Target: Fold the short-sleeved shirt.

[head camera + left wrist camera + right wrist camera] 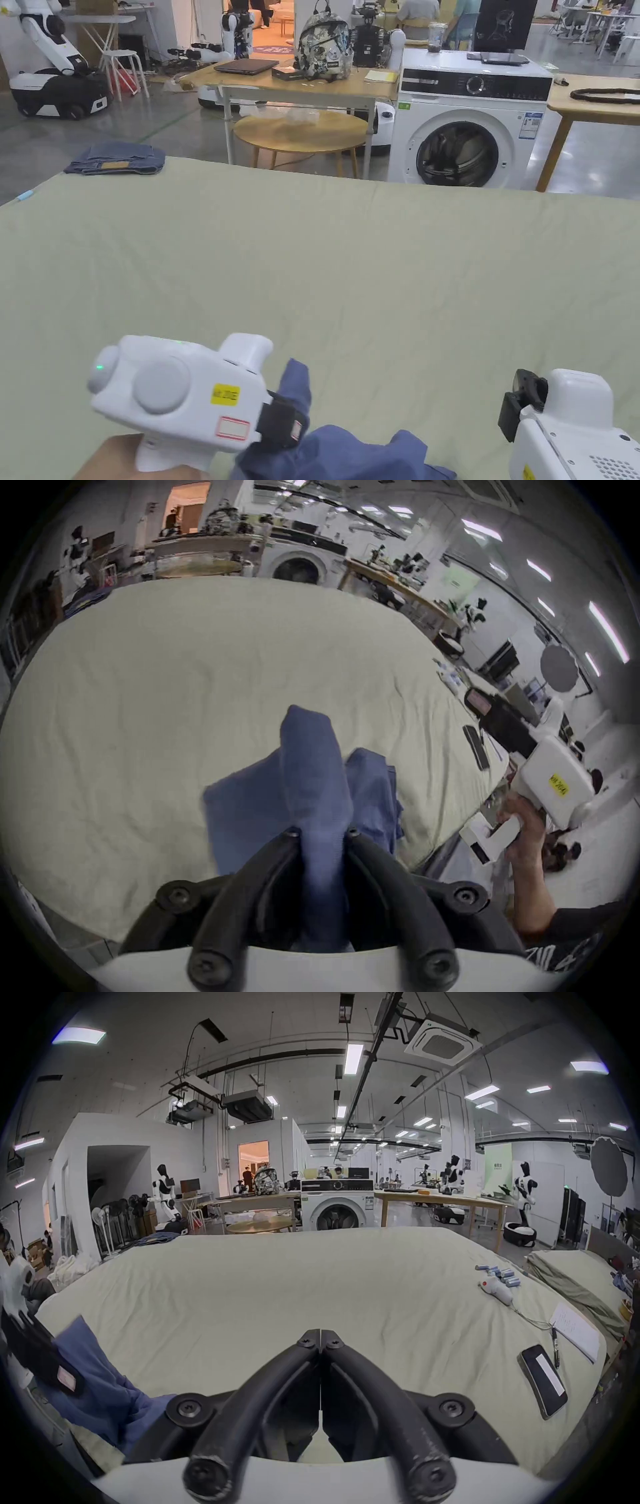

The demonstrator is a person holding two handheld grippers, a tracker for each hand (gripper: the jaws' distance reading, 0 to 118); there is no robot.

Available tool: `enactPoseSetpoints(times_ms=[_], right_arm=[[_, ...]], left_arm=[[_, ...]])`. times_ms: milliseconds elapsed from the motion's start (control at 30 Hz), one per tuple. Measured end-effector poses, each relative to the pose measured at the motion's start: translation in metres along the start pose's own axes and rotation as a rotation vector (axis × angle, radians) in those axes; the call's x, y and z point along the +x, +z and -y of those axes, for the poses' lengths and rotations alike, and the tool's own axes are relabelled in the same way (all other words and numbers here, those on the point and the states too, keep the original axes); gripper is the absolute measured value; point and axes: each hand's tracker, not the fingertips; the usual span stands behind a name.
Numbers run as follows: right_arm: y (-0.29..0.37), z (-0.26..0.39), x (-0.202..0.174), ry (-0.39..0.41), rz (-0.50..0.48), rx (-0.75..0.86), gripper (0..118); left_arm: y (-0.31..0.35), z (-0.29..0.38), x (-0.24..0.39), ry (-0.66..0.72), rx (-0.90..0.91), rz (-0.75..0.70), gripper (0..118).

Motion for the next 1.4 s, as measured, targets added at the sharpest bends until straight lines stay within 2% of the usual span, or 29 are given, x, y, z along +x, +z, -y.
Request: enactPoseSetpoints(times_ms=[333,500,567,633,667,900,933,1000,1033,1100,1233,1400], right_arm=[[0.006,0.002,0.016,-0.010,0.037,-0.008,0],[0.007,0.002,0.020,-0.015,0.050,-0.008,0],[0.007,0.003,0.021,-0.016,0.050,-0.009,0],[0.007,0.003,0.022,-0.016,0.050,-0.010,0],[0.007,0.003,0.022,-0.016,0.050,-0.010,0],[0.009,0.005,0.024,-0.029,0.050,-0.013,0],[0.009,0.005,0.025,-0.031,0.051,-0.014,0],[0.010,0.006,0.025,-0.033,0.052,-0.014,0],[0.010,0.006,0.026,-0.033,0.053,-0.015,0],[0.010,0.007,0.026,-0.035,0.054,-0.018,0],[0.009,0.009,0.027,-0.034,0.056,-0.023,0],[0.008,0.011,0.029,-0.038,0.061,-0.031,0]], left_arm=[[-0.110,0.006,0.067,-0.033,-0.148,-0.096,6],[-0.134,0.012,0.065,0.019,-0.163,-0.112,7],[-0.131,0.014,0.062,0.030,-0.162,-0.102,17],[-0.119,0.012,0.056,0.060,-0.147,-0.018,31],[-0.113,0.011,0.055,0.075,-0.148,0.010,33],[-0.059,0.002,0.034,0.120,-0.009,0.231,33],[-0.059,0.002,0.030,0.133,0.003,0.231,31],[-0.069,0.002,0.022,0.141,0.009,0.195,12],[-0.078,0.002,0.018,0.153,-0.012,0.149,7],[-0.097,0.005,0.011,0.170,-0.042,0.161,6],[-0.147,0.018,0.006,0.261,-0.129,0.348,4],[-0.186,0.033,0.007,0.306,-0.156,0.348,0]])
